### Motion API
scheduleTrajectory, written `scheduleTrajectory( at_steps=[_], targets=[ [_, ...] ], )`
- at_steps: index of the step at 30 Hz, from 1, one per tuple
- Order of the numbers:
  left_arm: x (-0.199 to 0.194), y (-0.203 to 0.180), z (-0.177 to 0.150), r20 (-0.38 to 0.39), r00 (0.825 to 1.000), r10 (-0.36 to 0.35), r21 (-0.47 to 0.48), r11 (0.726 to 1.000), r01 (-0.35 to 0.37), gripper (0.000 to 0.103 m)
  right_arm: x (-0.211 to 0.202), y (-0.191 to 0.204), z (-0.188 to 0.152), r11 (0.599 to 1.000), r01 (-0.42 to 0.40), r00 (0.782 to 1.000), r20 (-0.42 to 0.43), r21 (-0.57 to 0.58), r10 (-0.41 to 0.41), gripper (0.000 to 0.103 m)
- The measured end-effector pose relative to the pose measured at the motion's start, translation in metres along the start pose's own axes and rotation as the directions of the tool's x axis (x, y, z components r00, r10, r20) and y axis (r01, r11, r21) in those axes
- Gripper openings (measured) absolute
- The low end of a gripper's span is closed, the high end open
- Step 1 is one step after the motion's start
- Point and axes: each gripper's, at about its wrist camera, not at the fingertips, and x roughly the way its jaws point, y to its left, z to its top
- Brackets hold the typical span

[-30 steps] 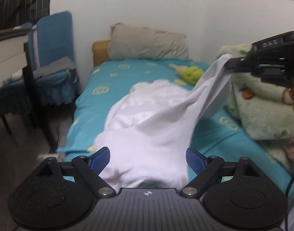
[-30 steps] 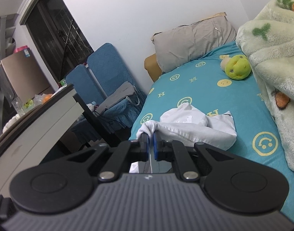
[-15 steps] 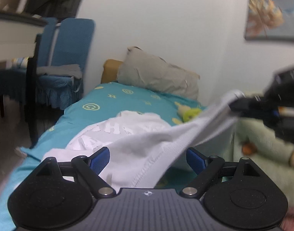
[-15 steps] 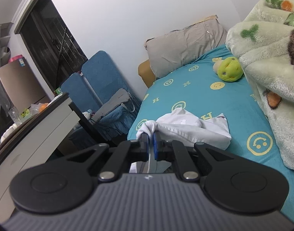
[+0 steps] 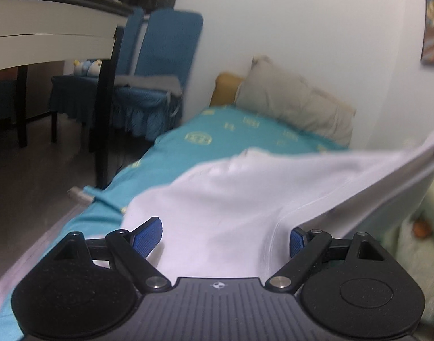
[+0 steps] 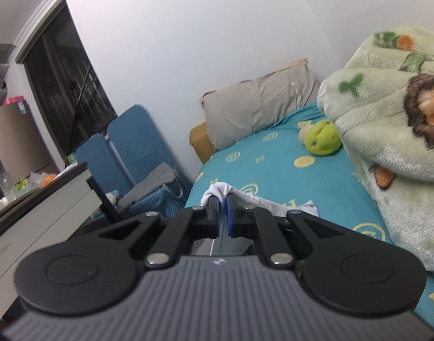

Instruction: Fold clothes

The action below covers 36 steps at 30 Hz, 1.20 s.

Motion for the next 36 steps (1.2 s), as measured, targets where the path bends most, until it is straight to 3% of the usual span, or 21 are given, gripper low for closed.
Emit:
scheduleTrajectory(
  at_steps=[6, 12, 15, 18, 20, 22, 24, 28, 29, 31, 33, 36],
  targets=[
    [-0.001, -0.012, -0.02, -0.138, 0.99, 0.035, 0.146, 0.989, -0.015, 0.09, 0.002, -0.006, 0.002, 0.997, 0.075, 0.996, 0.04, -0.004, -0.074, 0.008],
    [-0.003, -0.03, -0.047, -0.204, 0.973, 0.11, 0.334, 0.942, -0.037, 0.091, 0.004, -0.016, 0.005, 0.989, 0.146, 0.987, 0.068, 0.001, -0.145, 0.008],
    [-0.015, -0.016, -0.033, -0.126, 0.981, 0.15, 0.27, 0.956, -0.112, 0.091, 0.005, -0.027, 0.009, 0.983, 0.181, 0.981, 0.068, 0.024, -0.182, 0.008],
    [-0.033, 0.01, 0.001, 0.019, 0.983, 0.185, 0.125, 0.975, -0.186, 0.096, 0.009, -0.041, 0.01, 0.979, 0.195, 0.98, 0.026, 0.061, -0.197, 0.009],
    [-0.045, 0.03, 0.025, 0.11, 0.973, 0.203, 0.02, 0.978, -0.206, 0.096, 0.014, -0.046, 0.009, 0.981, 0.179, 0.984, -0.03, 0.077, -0.177, 0.01],
    [-0.054, 0.04, 0.044, 0.186, 0.956, 0.228, -0.012, 0.973, -0.229, 0.096, 0.022, -0.045, 0.004, 0.985, 0.158, 0.983, -0.105, 0.07, -0.151, 0.011],
    [-0.061, 0.047, 0.054, 0.249, 0.936, 0.247, -0.022, 0.968, -0.25, 0.096, 0.03, -0.039, -0.006, 0.988, 0.152, 0.974, -0.175, 0.037, -0.144, 0.017],
    [-0.068, 0.058, 0.067, 0.257, 0.94, 0.223, -0.057, 0.975, -0.215, 0.092, 0.043, -0.023, -0.028, 0.988, 0.142, 0.941, -0.301, -0.058, -0.153, 0.035],
    [-0.068, 0.06, 0.068, 0.256, 0.941, 0.22, -0.058, 0.975, -0.212, 0.092, 0.045, -0.02, -0.033, 0.988, 0.135, 0.932, -0.328, -0.078, -0.153, 0.046],
    [-0.068, 0.062, 0.071, 0.252, 0.943, 0.216, -0.057, 0.976, -0.209, 0.091, 0.048, -0.015, -0.042, 0.987, 0.12, 0.916, -0.371, -0.108, -0.152, 0.057],
    [-0.068, 0.064, 0.075, 0.248, 0.945, 0.213, -0.056, 0.977, -0.205, 0.091, 0.051, -0.009, -0.051, 0.986, 0.111, 0.902, -0.404, -0.127, -0.154, 0.058],
    [-0.067, 0.065, 0.077, 0.253, 0.944, 0.21, -0.043, 0.978, -0.206, 0.091, 0.06, -0.001, -0.066, 0.981, 0.081, 0.858, -0.489, -0.174, -0.158, 0.058]
  ],
)
